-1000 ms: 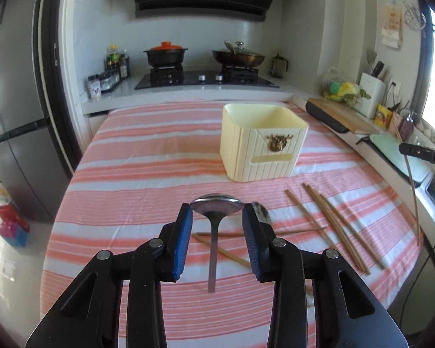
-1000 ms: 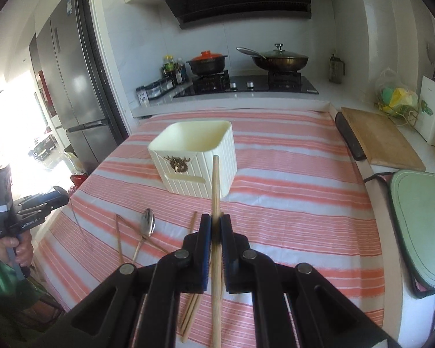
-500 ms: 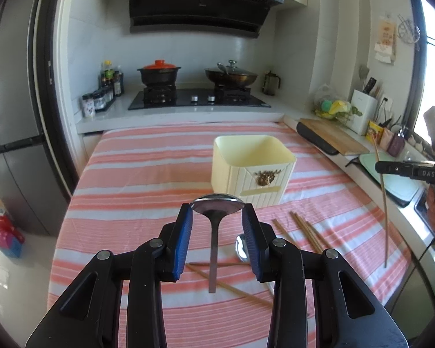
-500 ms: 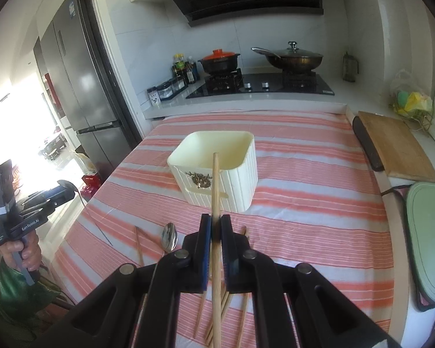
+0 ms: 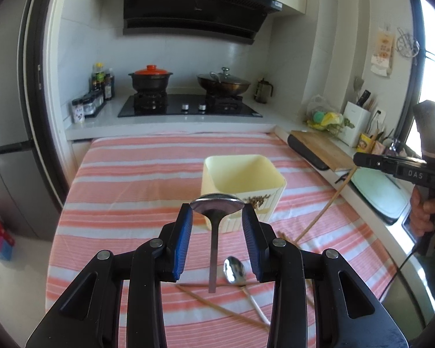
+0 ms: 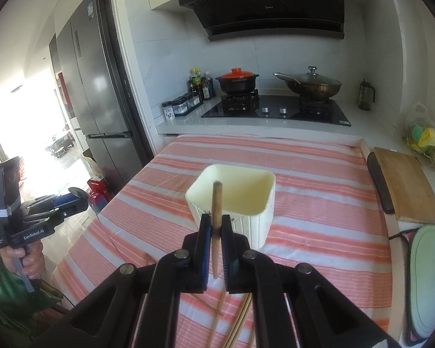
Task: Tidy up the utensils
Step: 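Carry the spoon and chopstick up and lower both into the white holder, then open both grippers to release the spoon and chopstick into the holder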
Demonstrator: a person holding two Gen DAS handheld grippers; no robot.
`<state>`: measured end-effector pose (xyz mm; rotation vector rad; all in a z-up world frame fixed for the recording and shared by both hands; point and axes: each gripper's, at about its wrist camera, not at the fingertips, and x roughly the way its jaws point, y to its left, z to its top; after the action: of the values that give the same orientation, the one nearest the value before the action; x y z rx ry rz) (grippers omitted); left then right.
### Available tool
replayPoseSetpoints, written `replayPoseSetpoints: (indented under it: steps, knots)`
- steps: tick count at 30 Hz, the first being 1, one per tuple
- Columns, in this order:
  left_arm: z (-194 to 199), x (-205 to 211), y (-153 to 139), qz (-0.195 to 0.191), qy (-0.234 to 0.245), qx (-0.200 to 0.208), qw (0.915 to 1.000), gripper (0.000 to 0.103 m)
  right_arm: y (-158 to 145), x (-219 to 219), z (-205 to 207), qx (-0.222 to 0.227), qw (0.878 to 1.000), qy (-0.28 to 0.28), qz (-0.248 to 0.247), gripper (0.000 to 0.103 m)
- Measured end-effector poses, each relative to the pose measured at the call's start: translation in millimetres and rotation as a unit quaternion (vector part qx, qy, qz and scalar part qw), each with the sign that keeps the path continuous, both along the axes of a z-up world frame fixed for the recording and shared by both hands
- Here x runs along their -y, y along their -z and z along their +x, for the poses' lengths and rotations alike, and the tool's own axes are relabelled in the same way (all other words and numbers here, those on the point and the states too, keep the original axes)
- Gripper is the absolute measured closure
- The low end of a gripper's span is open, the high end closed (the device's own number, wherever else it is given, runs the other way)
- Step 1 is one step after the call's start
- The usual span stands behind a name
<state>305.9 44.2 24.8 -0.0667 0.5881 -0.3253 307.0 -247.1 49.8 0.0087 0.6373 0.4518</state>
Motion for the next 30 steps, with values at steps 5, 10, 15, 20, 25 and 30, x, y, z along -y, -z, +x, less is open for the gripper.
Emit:
replayPoseSetpoints:
  steps: [5,10,15,20,25,30]
  knots:
    - [28,8,-33,-0.013,0.014,0.008,0.9998,0.068,-36,-14,33,0.034,0.999,-0.001,-0.004,0.096]
    - [72,24,-62,-0.033,0.015,0.016,0.9992,0.068,-60,-27,76,0.073,0.997,0.011,-0.017,0.096]
    - [124,45,-62,-0.052,0.0,0.01,0.9986,0.068,-43,-30,123,0.061,0.998,0.019,-0.009,0.096]
    - [174,66,-20,-0.047,-0.021,-0.032,0.9982,0.068,11,-29,170,-0.015,0.999,0.024,-0.02,0.096]
    - [213,84,35,-0.014,-0.042,-0.087,0.9952,0.068,62,-26,203,-0.073,0.996,0.038,-0.038,0.096]
    - [235,91,64,0.005,-0.061,-0.127,0.9899,0.067,82,-21,218,-0.087,0.994,0.06,-0.037,0.094]
